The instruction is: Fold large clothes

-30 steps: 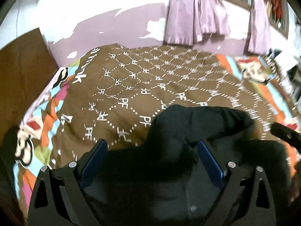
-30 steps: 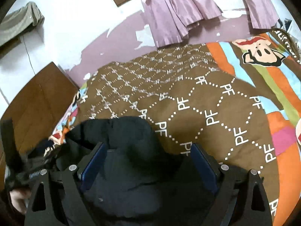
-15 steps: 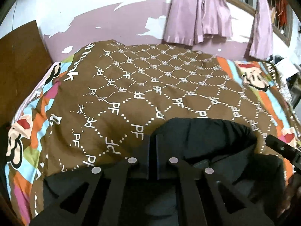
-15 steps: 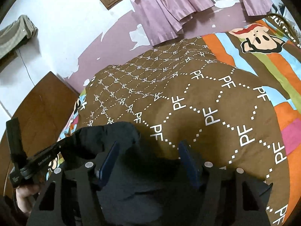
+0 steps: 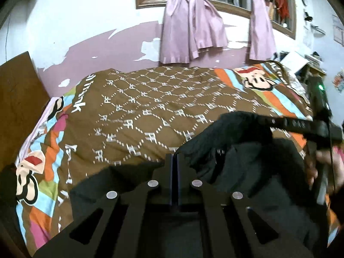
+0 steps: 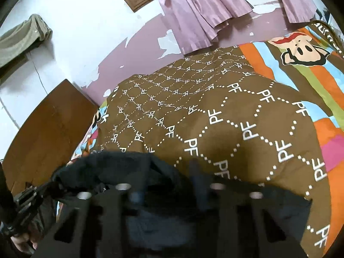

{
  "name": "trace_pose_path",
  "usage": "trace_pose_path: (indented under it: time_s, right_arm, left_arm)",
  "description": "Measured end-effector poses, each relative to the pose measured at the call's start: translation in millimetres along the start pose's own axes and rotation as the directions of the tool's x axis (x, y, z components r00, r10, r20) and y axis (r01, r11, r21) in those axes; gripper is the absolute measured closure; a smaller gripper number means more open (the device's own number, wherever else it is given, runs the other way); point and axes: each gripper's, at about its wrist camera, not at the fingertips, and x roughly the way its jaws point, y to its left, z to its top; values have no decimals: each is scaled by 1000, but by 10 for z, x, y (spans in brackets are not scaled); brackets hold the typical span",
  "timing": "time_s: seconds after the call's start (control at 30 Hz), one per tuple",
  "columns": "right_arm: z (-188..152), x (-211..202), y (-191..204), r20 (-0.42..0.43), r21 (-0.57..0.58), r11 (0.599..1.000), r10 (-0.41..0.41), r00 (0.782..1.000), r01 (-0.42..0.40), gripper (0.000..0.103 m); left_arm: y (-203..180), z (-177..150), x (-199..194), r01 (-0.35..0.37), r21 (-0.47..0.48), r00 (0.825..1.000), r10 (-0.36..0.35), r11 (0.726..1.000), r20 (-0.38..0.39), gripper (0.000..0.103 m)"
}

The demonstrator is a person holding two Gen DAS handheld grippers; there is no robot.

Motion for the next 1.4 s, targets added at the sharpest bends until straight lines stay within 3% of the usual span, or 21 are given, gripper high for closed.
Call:
trace_pose_path:
  time_s: [0.1, 0.23, 0.4, 0.57, 0.7, 0.77, 0.93, 1.07, 1.13, 1.2, 1.3, 1.4]
  right_arm:
    - [-112, -162, 46, 6, -45, 999, 30, 1000, -29, 95]
    - [-430, -441, 277, 10, -194, 981, 1, 1000, 1, 97]
    - [-886, -648, 378, -59, -250, 968, 15, 998, -30, 98]
    - [-1184, -420, 409, -138, -328, 944, -60, 989, 12, 98]
    - [-1195, -359, 260, -193, -242, 968, 18, 981, -66, 98]
    - [-1152, -506, 328, -188, -277, 955, 53, 981, -105, 98]
    - [-921, -765, 510, -106, -336, 938, 48, 993, -82, 98]
    - [-573, -460, 503, -104, -265, 962, 41, 994, -68, 98]
    - [-503, -184, 360, -158, -176, 981, 48, 986, -76, 98]
    - [-606, 97, 204, -253, -69, 991, 93, 963, -114, 97]
    - [-874, 270, 145, -325, -110, 989, 55, 944, -95, 97]
    - [-985, 299, 75, -351, -100, 990, 59, 935, -100, 98]
  left_arm:
    - [-48, -165, -131, 6, 15, 1000, -6, 1000, 5, 102]
    - [3, -378, -276, 27, -23, 1000, -27, 999, 1, 102]
    - [51, -642, -318, 27, -17, 999, -28, 999, -43, 102]
    - [53, -900, -53, 27, -2, 991, -27, 1000, -131, 102]
    - [48, -994, 160, 20, -9, 988, -21, 1000, -152, 102]
    - [48, -1027, 190, 15, -6, 989, -15, 1000, -149, 102]
    - [52, -1058, 184, 13, 3, 990, -12, 1000, -141, 102]
    - [39, -1066, 188, 6, 14, 991, -4, 1000, -137, 102]
    - [16, -1102, 185, 4, 24, 991, -1, 1000, -131, 102]
    - [-8, -1107, 168, 2, 27, 992, 1, 1000, -125, 102]
    - [32, -1088, 44, 60, -6, 994, -61, 998, -94, 101]
    - [65, -1073, -233, 135, -35, 991, -135, 990, 7, 99]
